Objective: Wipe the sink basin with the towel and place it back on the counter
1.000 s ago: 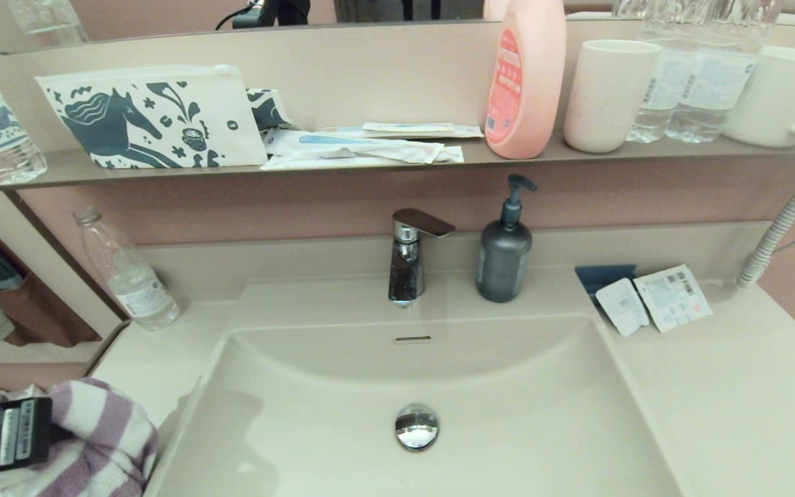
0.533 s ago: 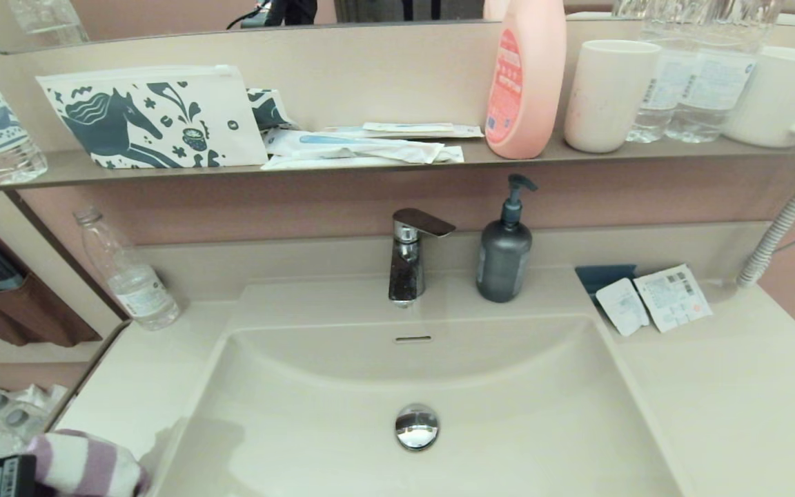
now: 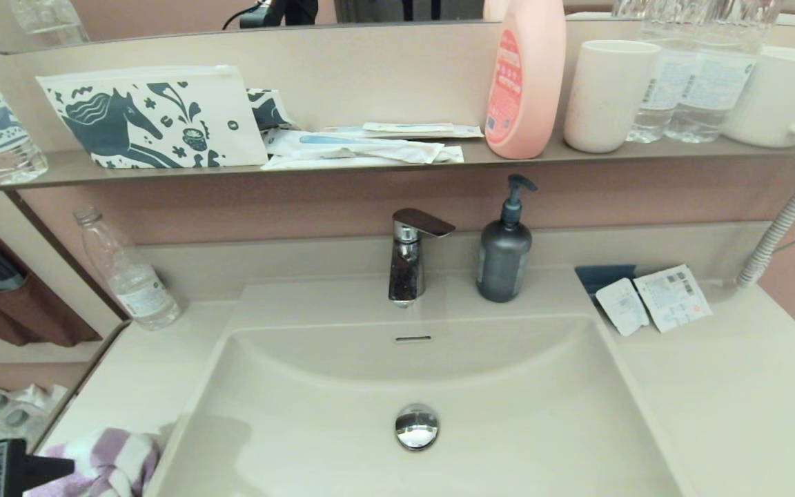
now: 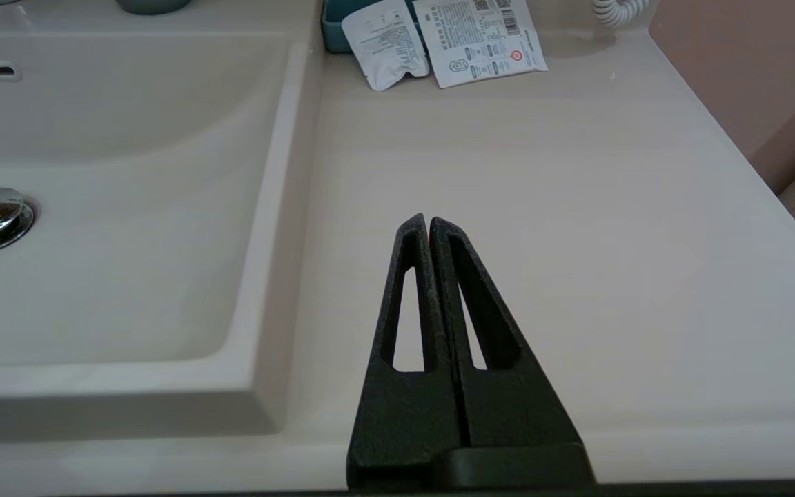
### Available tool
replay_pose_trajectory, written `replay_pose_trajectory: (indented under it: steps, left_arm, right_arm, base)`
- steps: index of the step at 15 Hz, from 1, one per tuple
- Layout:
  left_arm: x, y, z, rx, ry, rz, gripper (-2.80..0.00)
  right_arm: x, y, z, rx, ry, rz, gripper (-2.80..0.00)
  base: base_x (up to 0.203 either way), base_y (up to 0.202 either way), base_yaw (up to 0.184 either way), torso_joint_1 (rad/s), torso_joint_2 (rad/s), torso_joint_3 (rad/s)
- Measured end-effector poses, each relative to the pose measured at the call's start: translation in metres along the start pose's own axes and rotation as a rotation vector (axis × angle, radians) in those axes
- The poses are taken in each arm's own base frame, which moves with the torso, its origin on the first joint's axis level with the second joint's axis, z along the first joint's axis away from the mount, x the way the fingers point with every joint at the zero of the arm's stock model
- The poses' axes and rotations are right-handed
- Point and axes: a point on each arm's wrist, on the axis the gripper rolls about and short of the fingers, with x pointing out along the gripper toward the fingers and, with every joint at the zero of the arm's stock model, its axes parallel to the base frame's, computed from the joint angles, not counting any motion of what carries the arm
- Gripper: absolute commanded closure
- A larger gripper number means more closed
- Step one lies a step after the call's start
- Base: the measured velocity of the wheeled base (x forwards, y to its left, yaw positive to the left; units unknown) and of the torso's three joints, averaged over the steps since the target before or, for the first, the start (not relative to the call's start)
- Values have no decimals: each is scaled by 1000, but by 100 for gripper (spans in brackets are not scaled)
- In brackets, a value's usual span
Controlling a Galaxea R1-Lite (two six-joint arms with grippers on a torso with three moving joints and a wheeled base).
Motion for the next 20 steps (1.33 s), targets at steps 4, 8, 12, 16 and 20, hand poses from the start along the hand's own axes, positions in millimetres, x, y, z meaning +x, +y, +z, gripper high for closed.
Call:
replay_pose_trajectory:
  steps: [4, 8, 12, 16, 20]
  left_arm:
    - [-7, 1, 6, -3, -37, 44, -280]
    - [-25, 2, 5, -6, -71, 54, 0]
    - [-33, 0, 3, -1, -106, 23, 0]
    - [-25, -9, 9, 36, -172, -93, 0]
    - [-21, -20, -5, 110, -357, -179, 0]
  right_arm:
    - [0, 0, 0, 0, 0, -1, 0]
    - [0, 0, 0, 0, 0, 0, 0]
    - [0, 0, 0, 0, 0, 0, 0]
    - [0, 0, 0, 0, 0, 0, 0]
    - [0, 0, 0, 0, 0, 0, 0]
  base:
    - [0, 0, 0, 0, 0, 0]
    - [0, 0, 0, 0, 0, 0]
    - [0, 0, 0, 0, 0, 0]
    - [0, 0, 0, 0, 0, 0]
    - [0, 0, 0, 0, 0, 0]
